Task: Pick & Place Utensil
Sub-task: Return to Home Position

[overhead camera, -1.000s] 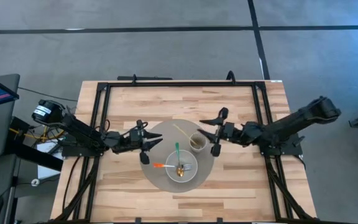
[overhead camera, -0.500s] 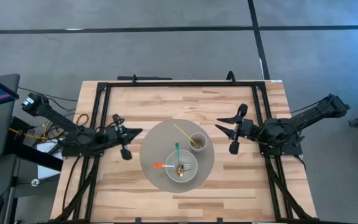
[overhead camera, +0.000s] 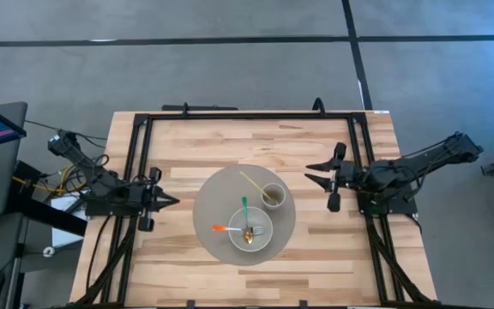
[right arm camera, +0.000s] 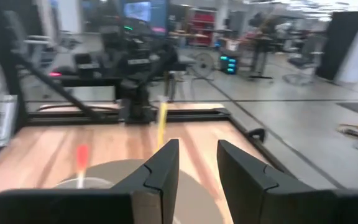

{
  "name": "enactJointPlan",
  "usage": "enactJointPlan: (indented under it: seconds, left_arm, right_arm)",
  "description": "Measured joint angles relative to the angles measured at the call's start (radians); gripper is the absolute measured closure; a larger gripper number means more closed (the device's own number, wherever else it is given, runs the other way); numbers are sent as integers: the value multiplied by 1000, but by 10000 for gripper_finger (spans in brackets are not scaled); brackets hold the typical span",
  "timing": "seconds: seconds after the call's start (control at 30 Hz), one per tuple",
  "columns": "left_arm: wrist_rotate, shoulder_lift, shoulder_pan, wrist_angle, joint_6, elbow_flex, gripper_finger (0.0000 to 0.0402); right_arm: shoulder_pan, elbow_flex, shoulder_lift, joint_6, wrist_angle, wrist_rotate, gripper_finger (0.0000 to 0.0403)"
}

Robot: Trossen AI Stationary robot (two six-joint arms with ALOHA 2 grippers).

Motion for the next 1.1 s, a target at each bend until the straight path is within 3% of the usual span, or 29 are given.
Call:
enactJointPlan:
  seconds: [0.2,0.43,0.63,0.87,1.1]
  left_arm:
    - [191,-157,83,137,96,-144,395]
    - [203,-302,192,78,100,-194,392]
    - [275,-296,272,73,92,-193,396]
    - [297,-294,377,73,92,-193,394]
    - [297,-294,435,73,44,-193,390]
  right_arm:
    - [-29,-57,-35,-50,28,-87,300]
    - [-101,-135,-147,-54,31,-111,300]
    - [-166,-239,-315,-54,25,-113,300]
    - [-205,-307,-503,-98,-15,-268,300]
    - [-206,-336,-626,-106,-130,-269,300]
